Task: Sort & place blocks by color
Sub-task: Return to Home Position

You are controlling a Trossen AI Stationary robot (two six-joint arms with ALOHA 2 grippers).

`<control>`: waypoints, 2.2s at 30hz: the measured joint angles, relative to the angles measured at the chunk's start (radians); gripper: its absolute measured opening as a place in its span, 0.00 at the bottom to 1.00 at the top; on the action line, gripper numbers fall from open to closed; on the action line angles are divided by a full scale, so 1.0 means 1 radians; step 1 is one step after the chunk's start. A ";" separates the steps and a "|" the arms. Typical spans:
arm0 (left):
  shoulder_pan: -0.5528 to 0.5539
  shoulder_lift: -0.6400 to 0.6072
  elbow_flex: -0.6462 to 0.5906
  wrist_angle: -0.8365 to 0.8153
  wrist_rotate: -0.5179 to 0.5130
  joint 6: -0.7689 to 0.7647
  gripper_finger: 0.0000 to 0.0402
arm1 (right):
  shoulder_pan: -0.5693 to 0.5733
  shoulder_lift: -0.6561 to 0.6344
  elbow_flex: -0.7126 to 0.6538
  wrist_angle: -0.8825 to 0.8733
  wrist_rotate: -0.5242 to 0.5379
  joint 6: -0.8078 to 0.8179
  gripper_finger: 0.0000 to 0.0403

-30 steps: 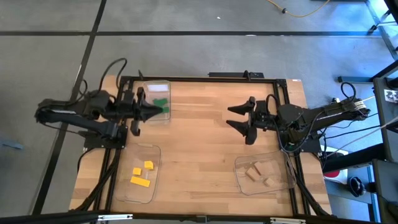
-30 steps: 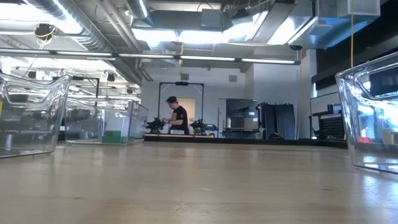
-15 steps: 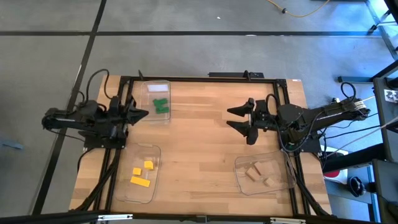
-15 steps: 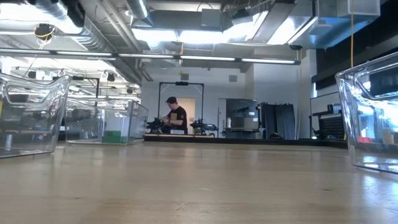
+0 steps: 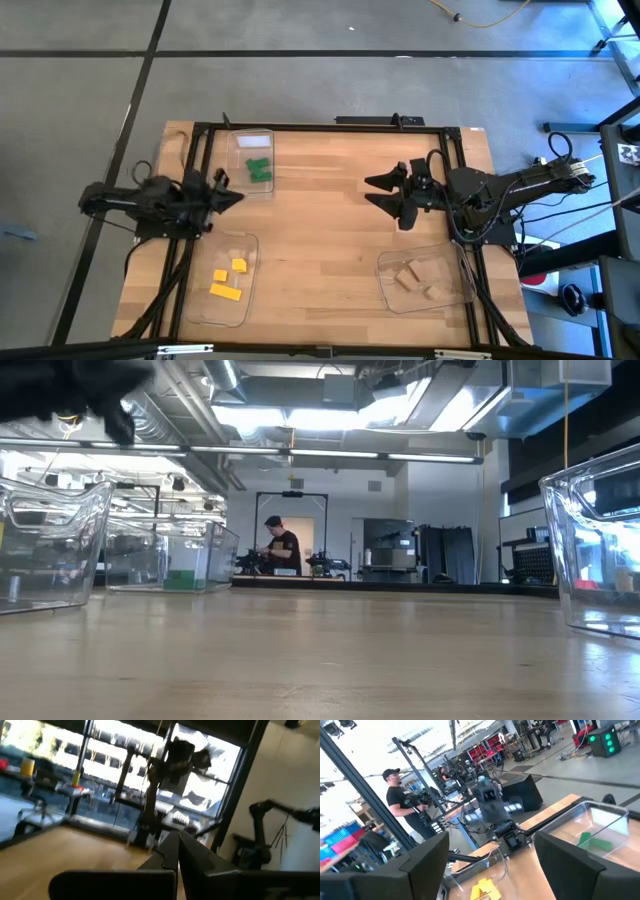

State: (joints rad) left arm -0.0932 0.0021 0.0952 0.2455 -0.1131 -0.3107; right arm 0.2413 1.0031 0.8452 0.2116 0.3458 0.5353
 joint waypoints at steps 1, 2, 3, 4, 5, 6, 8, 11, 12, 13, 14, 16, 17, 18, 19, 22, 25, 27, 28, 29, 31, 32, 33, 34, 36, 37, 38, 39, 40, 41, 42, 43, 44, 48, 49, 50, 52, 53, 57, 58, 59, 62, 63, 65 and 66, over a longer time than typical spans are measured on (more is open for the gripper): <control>0.001 0.000 -0.034 0.006 0.000 0.000 0.00 | 0.000 0.000 0.000 0.001 0.000 0.010 0.73; 0.002 0.001 -0.066 0.020 0.004 0.002 0.00 | 0.000 0.000 0.000 0.001 0.000 0.020 0.73; 0.004 0.002 -0.088 0.042 0.007 0.001 0.00 | 0.000 0.000 0.000 0.001 0.000 0.034 0.73; 0.009 0.001 -0.086 0.019 -0.003 -0.009 0.00 | 0.000 0.000 0.000 0.001 0.000 0.039 0.73; 0.015 0.001 -0.086 -0.017 -0.010 -0.029 0.00 | 0.000 0.000 0.000 0.001 0.000 0.040 0.73; 0.021 0.005 -0.087 -0.058 -0.014 -0.049 0.00 | 0.000 0.000 0.000 0.002 0.000 0.040 0.73; 0.031 0.007 -0.088 -0.096 -0.004 -0.055 0.00 | 0.000 0.000 0.000 0.003 -0.002 0.040 0.73; 0.037 0.001 -0.088 -0.139 -0.019 -0.054 0.00 | 0.000 -0.005 0.000 -0.018 -0.042 0.034 0.72; 0.036 0.001 -0.088 -0.144 -0.020 -0.054 0.00 | 0.000 -0.008 0.001 -0.025 -0.060 0.029 0.71; 0.036 0.003 -0.088 -0.137 -0.020 -0.054 0.00 | 0.000 -0.018 0.001 -0.049 -0.080 0.012 0.68; 0.036 0.009 -0.088 -0.138 -0.020 -0.054 0.00 | 0.000 -0.032 0.001 -0.080 -0.098 -0.001 0.65; 0.036 0.016 -0.088 -0.165 -0.020 -0.054 0.00 | 0.007 -0.070 0.001 -0.146 -0.123 -0.038 0.53; 0.036 0.016 -0.088 -0.157 -0.020 -0.054 0.00 | 0.013 -0.094 0.000 -0.183 -0.131 -0.061 0.46; 0.036 0.014 -0.088 -0.153 -0.020 -0.054 0.00 | 0.018 -0.121 -0.001 -0.222 -0.135 -0.086 0.38; 0.036 0.015 -0.088 -0.150 -0.021 -0.053 0.00 | 0.025 -0.152 -0.004 -0.259 -0.142 -0.111 0.29; 0.036 0.015 -0.088 -0.156 -0.022 -0.053 0.00 | 0.045 -0.273 -0.046 -0.334 -0.192 -0.144 0.06; 0.036 0.015 -0.088 -0.155 -0.023 -0.053 0.00 | 0.071 -0.416 -0.154 -0.321 -0.265 -0.135 0.04; 0.036 0.015 -0.088 -0.156 -0.023 -0.053 0.00 | 0.086 -0.512 -0.252 -0.269 -0.303 -0.117 0.03; 0.036 0.015 -0.088 -0.155 -0.023 -0.053 0.00 | 0.090 -0.558 -0.302 -0.239 -0.317 -0.109 0.01; 0.036 0.015 -0.088 -0.156 -0.023 -0.053 0.00 | 0.093 -0.604 -0.355 -0.208 -0.323 -0.103 0.01; 0.036 0.015 -0.088 -0.156 -0.023 -0.053 0.00 | 0.092 -0.689 -0.452 -0.148 -0.324 -0.097 0.01; 0.036 0.015 -0.088 -0.156 -0.023 -0.053 0.00 | 0.091 -0.730 -0.494 -0.130 -0.324 -0.094 0.01; 0.036 0.015 -0.088 -0.156 -0.023 -0.053 0.00 | 0.090 -0.769 -0.535 -0.111 -0.326 -0.093 0.01; 0.036 0.015 -0.088 -0.156 -0.024 -0.053 0.00 | 0.088 -0.807 -0.571 -0.100 -0.334 -0.093 0.01; 0.036 0.015 -0.088 -0.156 -0.024 -0.053 0.00 | 0.083 -0.884 -0.637 -0.096 -0.340 -0.074 0.01; 0.036 0.015 -0.088 -0.156 -0.023 -0.053 0.00 | 0.079 -0.920 -0.668 -0.085 -0.341 -0.066 0.00; 0.036 0.015 -0.088 -0.156 -0.024 -0.053 0.00 | 0.077 -0.959 -0.695 -0.080 -0.341 -0.057 0.00; 0.036 0.015 -0.088 -0.156 -0.023 -0.053 0.00 | 0.074 -0.995 -0.721 -0.080 -0.341 -0.050 0.00; 0.036 0.015 -0.088 -0.156 -0.024 -0.053 0.00 | 0.072 -1.005 -0.745 -0.064 -0.341 -0.051 0.00; 0.036 0.015 -0.088 -0.155 -0.024 -0.053 0.00 | 0.067 -1.002 -0.761 -0.052 -0.340 -0.068 0.00; 0.036 0.015 -0.088 -0.154 -0.024 -0.053 0.00 | 0.063 -0.998 -0.777 -0.057 -0.342 -0.076 0.00; 0.036 0.016 -0.088 -0.149 -0.024 -0.053 0.00 | 0.056 -0.995 -0.787 -0.056 -0.337 -0.090 0.00; 0.036 0.017 -0.088 -0.149 -0.024 -0.053 0.00 | 0.044 -0.998 -0.798 -0.044 -0.324 -0.095 0.00; 0.036 0.017 -0.088 -0.146 -0.024 -0.053 0.00 | -0.030 -1.001 -0.838 -0.075 -0.348 -0.088 0.00; 0.036 0.017 -0.088 -0.147 -0.024 -0.053 0.00 | -0.058 -1.002 -0.838 -0.096 -0.368 -0.083 0.00; 0.036 0.017 -0.088 -0.147 -0.024 -0.053 0.00 | -0.087 -1.002 -0.838 -0.117 -0.391 -0.084 0.00; 0.036 0.017 -0.088 -0.147 -0.024 -0.053 0.00 | -0.156 -1.001 -0.838 -0.150 -0.444 -0.096 0.00; 0.036 0.017 -0.088 -0.147 -0.024 -0.053 0.00 | -0.191 -1.001 -0.838 -0.167 -0.457 -0.100 0.00; 0.036 0.017 -0.088 -0.147 -0.024 -0.053 0.00 | -0.271 -0.997 -0.838 -0.162 -0.522 -0.225 0.00; 0.036 0.017 -0.088 -0.147 -0.024 -0.053 0.00 | -0.283 -0.998 -0.838 -0.164 -0.509 -0.276 0.00; 0.036 0.017 -0.088 -0.147 -0.024 -0.053 0.00 | -0.291 -0.997 -0.838 -0.168 -0.497 -0.326 0.01; 0.036 0.017 -0.088 -0.147 -0.024 -0.053 0.00 | -0.298 -0.997 -0.838 -0.171 -0.474 -0.421 0.04; 0.036 0.017 -0.088 -0.147 -0.024 -0.053 0.00 | -0.298 -0.997 -0.838 -0.171 -0.471 -0.438 0.05; 0.036 0.017 -0.088 -0.147 -0.024 -0.053 0.00 | -0.298 -0.997 -0.838 -0.171 -0.472 -0.443 0.05; 0.036 0.017 -0.088 -0.147 -0.024 -0.053 0.00 | -0.298 -0.997 -0.838 -0.172 -0.472 -0.437 0.05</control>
State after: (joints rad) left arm -0.0570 0.0193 0.0074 0.0982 -0.1371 -0.3636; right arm -0.0570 0.0059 0.0074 0.0396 -0.1257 0.0981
